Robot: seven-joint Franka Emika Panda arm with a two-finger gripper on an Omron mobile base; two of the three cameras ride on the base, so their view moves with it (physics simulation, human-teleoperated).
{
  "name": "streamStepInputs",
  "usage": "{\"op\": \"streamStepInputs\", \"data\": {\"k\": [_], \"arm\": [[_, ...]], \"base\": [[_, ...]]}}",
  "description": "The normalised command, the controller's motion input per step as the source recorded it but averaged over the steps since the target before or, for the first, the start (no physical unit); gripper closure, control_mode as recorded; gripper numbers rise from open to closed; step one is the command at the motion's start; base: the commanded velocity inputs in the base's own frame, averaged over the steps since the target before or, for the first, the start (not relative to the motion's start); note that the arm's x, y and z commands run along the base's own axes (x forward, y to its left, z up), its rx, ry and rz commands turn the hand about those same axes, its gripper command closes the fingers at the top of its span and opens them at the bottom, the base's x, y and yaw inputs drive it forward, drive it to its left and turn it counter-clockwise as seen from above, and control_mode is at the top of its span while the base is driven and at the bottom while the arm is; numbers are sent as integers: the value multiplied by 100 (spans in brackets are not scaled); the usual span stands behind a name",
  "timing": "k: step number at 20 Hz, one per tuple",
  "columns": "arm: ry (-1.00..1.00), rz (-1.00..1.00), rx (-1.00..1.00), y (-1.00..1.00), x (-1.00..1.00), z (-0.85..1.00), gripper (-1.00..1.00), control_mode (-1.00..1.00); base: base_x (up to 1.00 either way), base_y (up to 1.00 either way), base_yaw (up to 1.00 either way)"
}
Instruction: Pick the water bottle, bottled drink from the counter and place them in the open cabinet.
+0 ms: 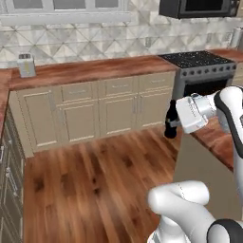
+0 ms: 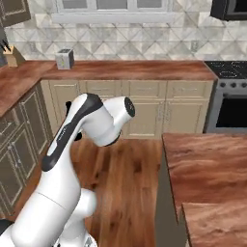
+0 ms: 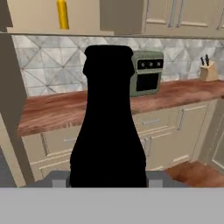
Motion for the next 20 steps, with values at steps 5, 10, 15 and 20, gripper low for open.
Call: {"op": "streamStepInputs", "data": {"k": [5, 10, 15, 20], "arm": [[0, 0, 0, 0, 0, 0, 100, 100], [0, 0, 0, 0, 0, 0, 100, 100], [0, 0, 0, 0, 0, 0, 100, 100], [0, 0, 0, 0, 0, 0, 100, 100]], "base": [[0, 0, 82], [9, 0, 76], [21, 0, 69], [24, 0, 65]]}}
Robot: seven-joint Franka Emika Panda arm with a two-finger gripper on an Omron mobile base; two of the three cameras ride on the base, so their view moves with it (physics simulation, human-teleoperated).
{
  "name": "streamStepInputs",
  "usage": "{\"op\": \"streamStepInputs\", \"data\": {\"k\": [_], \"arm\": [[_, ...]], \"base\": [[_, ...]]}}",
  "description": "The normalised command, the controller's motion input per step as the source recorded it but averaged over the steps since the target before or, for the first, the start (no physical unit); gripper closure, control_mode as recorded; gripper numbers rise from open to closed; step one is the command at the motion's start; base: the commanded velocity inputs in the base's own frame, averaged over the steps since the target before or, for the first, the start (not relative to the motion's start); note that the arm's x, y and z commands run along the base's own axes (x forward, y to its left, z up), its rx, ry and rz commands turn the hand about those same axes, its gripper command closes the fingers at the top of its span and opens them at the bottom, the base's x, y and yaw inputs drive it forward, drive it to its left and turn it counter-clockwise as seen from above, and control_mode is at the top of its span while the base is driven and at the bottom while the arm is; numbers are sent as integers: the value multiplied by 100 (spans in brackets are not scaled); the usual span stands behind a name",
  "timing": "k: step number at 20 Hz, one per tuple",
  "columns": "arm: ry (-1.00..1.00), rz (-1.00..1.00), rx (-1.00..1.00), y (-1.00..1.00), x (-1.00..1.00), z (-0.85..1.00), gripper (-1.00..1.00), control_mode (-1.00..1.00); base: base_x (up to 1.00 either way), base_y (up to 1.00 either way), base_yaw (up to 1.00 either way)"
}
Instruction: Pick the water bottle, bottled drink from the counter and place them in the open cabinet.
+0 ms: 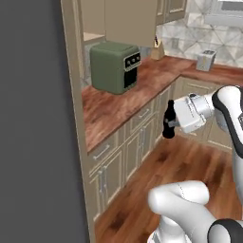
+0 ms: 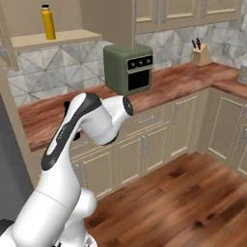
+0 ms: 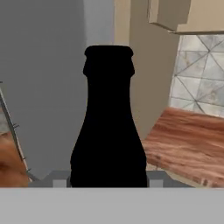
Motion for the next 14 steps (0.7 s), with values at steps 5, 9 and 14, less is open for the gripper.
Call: {"op": "streamStepInputs", "data": {"k": [5, 9, 14], "arm": [[0, 0, 0, 0, 0, 0, 100, 100], [0, 0, 0, 0, 0, 0, 100, 100], [0, 0, 0, 0, 0, 0, 100, 100]], "base": [[29, 0, 61], [30, -8, 51], [29, -14, 45]]}}
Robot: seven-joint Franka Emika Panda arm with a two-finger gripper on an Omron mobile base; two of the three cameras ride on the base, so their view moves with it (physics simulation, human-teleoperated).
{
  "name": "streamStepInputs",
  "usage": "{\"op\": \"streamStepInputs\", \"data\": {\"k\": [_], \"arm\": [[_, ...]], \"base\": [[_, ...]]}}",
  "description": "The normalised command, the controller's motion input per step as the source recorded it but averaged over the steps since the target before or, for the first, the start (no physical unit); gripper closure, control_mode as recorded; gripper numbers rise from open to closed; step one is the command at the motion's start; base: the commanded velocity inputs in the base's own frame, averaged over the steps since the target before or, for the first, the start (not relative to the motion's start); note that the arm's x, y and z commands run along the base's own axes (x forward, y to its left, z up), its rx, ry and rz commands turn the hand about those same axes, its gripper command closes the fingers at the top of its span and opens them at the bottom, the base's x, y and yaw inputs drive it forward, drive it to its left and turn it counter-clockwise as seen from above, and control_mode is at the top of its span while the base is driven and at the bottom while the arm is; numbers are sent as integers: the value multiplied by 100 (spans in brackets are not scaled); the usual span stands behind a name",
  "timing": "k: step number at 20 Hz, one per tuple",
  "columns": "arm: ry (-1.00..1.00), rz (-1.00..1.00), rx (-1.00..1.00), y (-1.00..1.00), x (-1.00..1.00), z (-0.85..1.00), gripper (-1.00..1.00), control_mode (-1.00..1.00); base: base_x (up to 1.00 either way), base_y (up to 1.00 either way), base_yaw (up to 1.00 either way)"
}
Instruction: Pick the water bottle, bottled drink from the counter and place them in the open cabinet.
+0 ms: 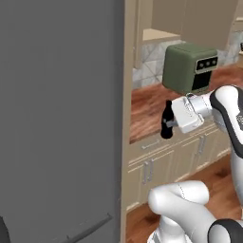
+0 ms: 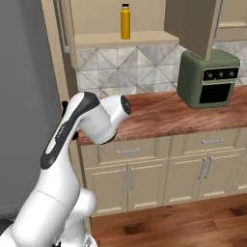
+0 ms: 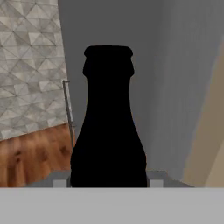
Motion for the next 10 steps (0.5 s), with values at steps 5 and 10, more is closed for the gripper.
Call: {"op": "streamStepInputs", "data": {"k": [5, 10], "arm": [[0, 0, 0, 0, 0, 0, 100, 100], [0, 0, 0, 0, 0, 0, 100, 100]], "base": [[19, -39, 29], [13, -59, 17]]}}
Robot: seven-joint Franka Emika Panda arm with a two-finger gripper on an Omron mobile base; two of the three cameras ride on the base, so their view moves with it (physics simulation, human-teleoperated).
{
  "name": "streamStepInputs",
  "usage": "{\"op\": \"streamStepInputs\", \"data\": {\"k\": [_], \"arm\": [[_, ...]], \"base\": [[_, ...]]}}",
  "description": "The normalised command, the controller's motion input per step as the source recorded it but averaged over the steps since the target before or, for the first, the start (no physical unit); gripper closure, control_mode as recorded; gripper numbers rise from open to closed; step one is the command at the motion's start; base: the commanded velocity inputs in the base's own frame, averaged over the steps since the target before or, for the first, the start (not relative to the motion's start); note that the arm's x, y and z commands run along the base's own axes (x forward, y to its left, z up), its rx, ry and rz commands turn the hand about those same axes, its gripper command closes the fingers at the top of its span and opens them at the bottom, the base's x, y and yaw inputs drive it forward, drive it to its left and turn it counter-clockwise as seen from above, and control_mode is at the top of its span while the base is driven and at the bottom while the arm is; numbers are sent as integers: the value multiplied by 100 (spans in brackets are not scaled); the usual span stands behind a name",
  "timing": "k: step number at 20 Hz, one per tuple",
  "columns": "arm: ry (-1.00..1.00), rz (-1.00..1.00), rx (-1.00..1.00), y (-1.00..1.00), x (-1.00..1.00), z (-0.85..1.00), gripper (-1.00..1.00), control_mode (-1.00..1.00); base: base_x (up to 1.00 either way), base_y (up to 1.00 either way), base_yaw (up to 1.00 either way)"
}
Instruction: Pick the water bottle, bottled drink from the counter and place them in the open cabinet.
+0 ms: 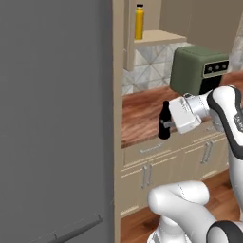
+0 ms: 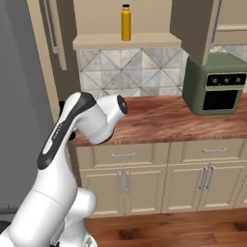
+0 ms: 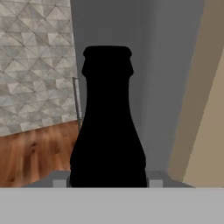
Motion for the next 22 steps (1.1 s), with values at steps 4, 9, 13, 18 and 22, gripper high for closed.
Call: {"op": "streamStepInputs", "data": {"k": [4, 9, 13, 18, 22], "arm": [[0, 0, 0, 0, 0, 0, 100, 100], [0, 0, 0, 0, 0, 0, 100, 100], [0, 0, 0, 0, 0, 0, 100, 100], [0, 0, 0, 0, 0, 0, 100, 100], [0, 0, 0, 0, 0, 0, 100, 100]], "base": [[8, -70, 9], [12, -63, 10], [23, -47, 15], [36, -30, 14], [43, -20, 4]]}}
